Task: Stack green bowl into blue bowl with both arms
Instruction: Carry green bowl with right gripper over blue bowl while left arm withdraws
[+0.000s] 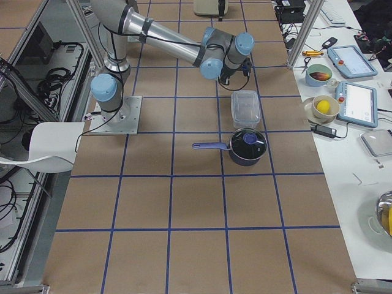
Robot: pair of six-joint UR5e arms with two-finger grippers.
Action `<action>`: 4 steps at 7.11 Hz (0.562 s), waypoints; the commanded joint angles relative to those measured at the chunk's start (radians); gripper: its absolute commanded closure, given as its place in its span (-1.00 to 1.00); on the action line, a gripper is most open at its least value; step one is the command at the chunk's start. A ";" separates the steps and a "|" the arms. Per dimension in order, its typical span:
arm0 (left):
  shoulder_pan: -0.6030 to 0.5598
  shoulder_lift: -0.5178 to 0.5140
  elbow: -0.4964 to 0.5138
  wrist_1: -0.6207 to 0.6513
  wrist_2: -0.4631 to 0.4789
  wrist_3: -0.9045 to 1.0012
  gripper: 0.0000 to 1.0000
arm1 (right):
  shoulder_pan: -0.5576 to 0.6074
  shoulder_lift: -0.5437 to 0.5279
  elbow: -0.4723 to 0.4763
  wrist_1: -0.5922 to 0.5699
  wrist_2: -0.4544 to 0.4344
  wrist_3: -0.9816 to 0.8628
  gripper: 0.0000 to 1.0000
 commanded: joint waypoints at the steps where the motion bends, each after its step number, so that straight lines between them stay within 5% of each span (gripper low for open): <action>1: 0.158 0.128 -0.007 -0.130 0.002 0.158 -1.00 | 0.202 0.022 -0.002 -0.120 0.023 0.274 1.00; 4: 0.166 0.274 -0.067 -0.148 0.007 0.126 -1.00 | 0.283 0.083 0.002 -0.172 0.076 0.376 1.00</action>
